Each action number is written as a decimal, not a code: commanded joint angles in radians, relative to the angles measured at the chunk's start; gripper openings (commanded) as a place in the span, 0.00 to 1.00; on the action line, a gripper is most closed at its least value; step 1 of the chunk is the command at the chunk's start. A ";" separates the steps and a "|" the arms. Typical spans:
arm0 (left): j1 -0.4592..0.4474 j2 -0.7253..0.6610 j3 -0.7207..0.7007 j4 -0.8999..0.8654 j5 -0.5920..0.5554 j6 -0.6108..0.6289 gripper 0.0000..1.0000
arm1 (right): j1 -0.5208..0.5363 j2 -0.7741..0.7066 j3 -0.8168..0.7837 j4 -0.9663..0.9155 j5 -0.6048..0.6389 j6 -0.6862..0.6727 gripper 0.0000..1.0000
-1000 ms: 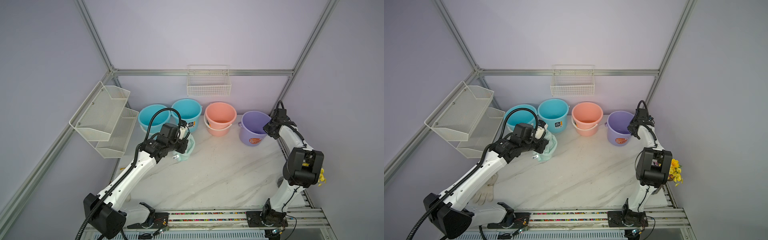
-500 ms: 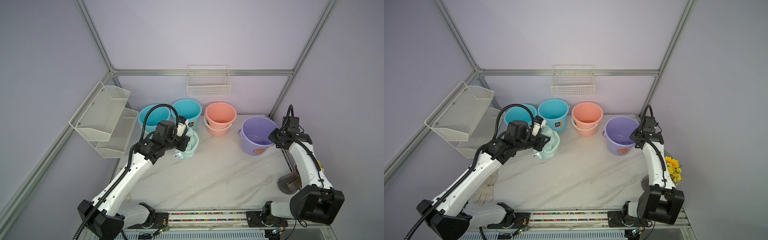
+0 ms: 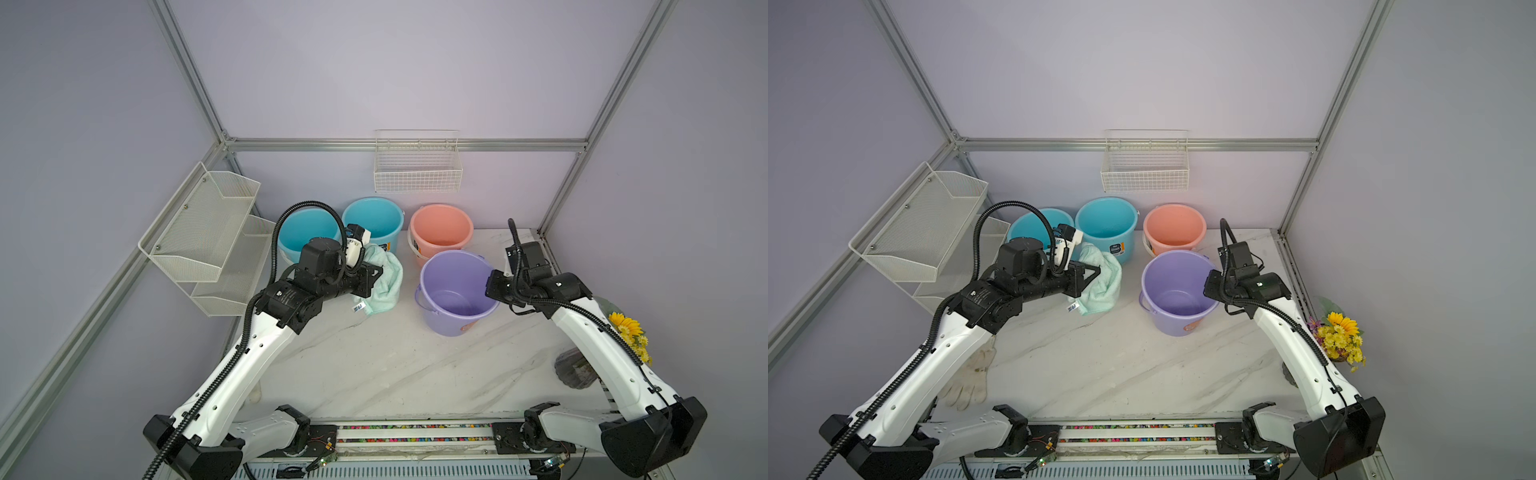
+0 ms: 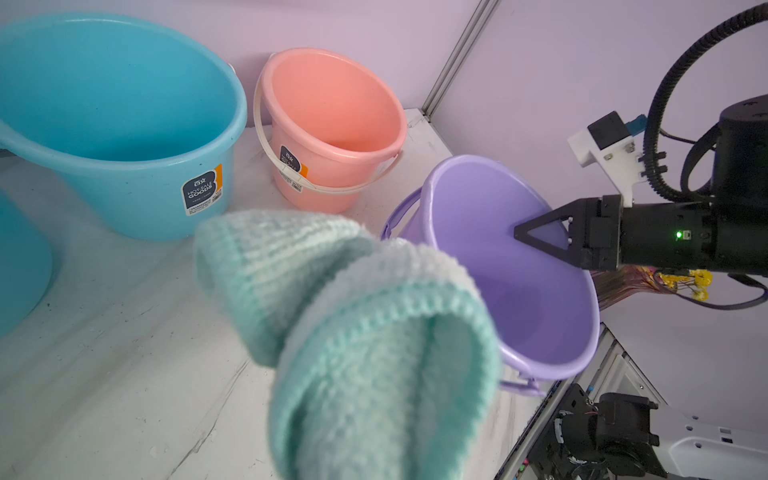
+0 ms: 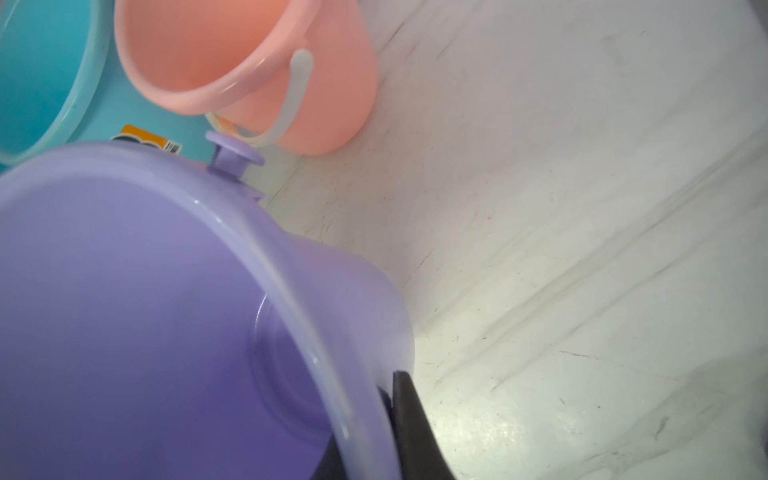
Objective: Wipe the inside of the bucket with a cloth
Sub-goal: Pick up the bucket from the corner of the board, then wipe the dirt from the inside of the bucket.
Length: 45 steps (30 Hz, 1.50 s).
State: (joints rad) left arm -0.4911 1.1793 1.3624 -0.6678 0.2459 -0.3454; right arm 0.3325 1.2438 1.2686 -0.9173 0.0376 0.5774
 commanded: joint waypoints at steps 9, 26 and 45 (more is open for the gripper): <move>0.004 -0.020 0.073 0.014 0.020 -0.100 0.00 | 0.418 0.175 0.095 0.015 0.222 0.104 0.00; -0.146 0.103 0.111 -0.132 -0.096 -0.151 0.00 | 0.591 0.213 0.073 0.244 0.411 0.001 0.00; -0.204 0.194 -0.184 0.065 -0.095 -0.326 0.00 | 0.594 0.133 -0.010 0.436 0.370 -0.001 0.00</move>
State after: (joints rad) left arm -0.6861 1.3628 1.1995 -0.6899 0.1452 -0.6106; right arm 0.9195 1.4284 1.2568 -0.5930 0.4213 0.5446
